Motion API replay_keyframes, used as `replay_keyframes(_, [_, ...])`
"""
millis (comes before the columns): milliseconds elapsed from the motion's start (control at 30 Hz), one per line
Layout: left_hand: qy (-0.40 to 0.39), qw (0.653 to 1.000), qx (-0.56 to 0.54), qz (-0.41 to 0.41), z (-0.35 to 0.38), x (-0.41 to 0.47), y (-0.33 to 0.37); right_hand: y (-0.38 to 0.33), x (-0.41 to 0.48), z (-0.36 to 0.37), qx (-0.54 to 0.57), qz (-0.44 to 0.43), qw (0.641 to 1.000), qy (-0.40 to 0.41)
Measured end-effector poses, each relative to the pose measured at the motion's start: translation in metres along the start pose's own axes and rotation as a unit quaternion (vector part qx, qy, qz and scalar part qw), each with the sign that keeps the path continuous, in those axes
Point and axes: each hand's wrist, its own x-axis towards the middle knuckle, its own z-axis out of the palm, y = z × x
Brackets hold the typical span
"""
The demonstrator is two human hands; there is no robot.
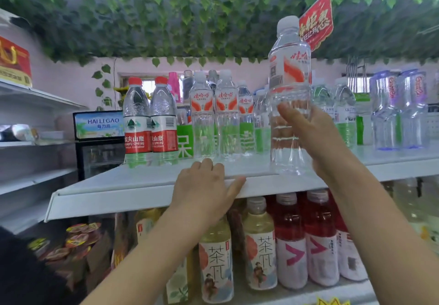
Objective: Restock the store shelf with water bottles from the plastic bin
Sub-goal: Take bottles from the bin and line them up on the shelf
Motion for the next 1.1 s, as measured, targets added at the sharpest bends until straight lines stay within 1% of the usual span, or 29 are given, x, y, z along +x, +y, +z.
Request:
replay_keyframes(100, [0.084,0.996,0.026,-0.001,0.01,-0.004,0.002,0.003,0.006,0.0,0.003,0.006,1.0,0.019])
replay_keyframes(200, [0.172,0.984,0.035,-0.005,0.024,-0.003,0.003,0.007,0.02,0.002,0.012,0.009,1.0,0.021])
replay_keyframes(267, [0.198,0.98,0.035,-0.005,0.027,-0.001,0.002,0.011,0.035,0.005,0.001,0.016,1.0,0.017])
replay_keyframes(467, [0.195,0.981,0.011,-0.021,0.025,-0.001,0.006,0.028,0.08,0.021,-0.045,0.07,0.996,-0.032])
replay_keyframes(600, [0.201,0.979,0.005,-0.026,0.026,0.0,0.005,0.042,0.1,0.033,-0.098,0.122,0.987,-0.041])
replay_keyframes(767, [0.211,0.977,-0.003,-0.026,0.028,0.001,0.004,0.065,0.111,0.037,-0.22,0.128,0.966,-0.044])
replay_keyframes(900, [0.223,0.974,0.001,-0.026,0.03,0.001,0.004,0.069,0.114,0.035,-0.312,0.156,0.935,-0.06])
replay_keyframes(1033, [0.228,0.973,-0.001,-0.027,0.031,0.001,0.004,0.068,0.119,0.025,-0.361,0.175,0.911,-0.1])
replay_keyframes(1100, [0.228,0.973,0.002,-0.028,0.031,0.001,0.005,0.069,0.119,0.021,-0.359,0.192,0.905,-0.127])
